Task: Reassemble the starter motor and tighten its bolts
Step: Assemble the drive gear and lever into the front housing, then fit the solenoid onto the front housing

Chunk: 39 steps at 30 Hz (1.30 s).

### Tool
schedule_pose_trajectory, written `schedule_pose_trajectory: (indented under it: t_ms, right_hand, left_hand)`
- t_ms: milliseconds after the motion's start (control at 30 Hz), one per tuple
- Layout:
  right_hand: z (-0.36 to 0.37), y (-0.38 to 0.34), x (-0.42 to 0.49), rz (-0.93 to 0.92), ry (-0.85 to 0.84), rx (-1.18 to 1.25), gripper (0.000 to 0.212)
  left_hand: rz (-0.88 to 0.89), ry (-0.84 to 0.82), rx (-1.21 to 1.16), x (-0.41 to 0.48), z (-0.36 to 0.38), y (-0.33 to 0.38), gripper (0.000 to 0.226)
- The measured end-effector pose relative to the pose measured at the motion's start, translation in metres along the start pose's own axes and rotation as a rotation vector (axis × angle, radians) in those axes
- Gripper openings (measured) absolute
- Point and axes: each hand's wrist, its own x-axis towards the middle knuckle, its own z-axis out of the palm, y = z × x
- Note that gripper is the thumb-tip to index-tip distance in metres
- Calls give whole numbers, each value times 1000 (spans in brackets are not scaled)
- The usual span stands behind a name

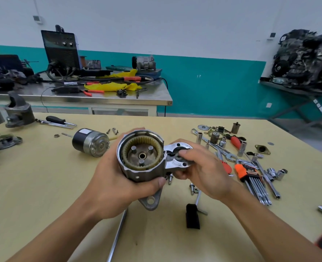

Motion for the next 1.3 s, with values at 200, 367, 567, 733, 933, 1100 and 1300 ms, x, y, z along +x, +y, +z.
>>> schedule_pose_trajectory:
  t_ms: [200,367,567,733,933,1100,1300]
  right_hand:
    - [-3,4,1,34,45,-43,16]
    - [0,5,2,42,34,73,21]
    - [2,3,-1,47,-20,110,28]
    - [3,8,0,59,23,8,13]
    - [5,12,1,85,23,-32,17]
    - [-20,-4,0,111,107,-485,71]
    - [-60,-3,2,72,431,-907,24]
  left_hand:
    - [37,4,28,-1,3,3,68]
    - [94,17,39,-1,2,5,65]
    - [134,48,11,-2,2,0,75]
    - [190,-5,-5,-1,-4,-6,93]
    - [310,12,72,1,-9,-7,76]
    - [216,16,54,3,-11,-12,59]
    - [138,91,-17,8,-24,-7,79]
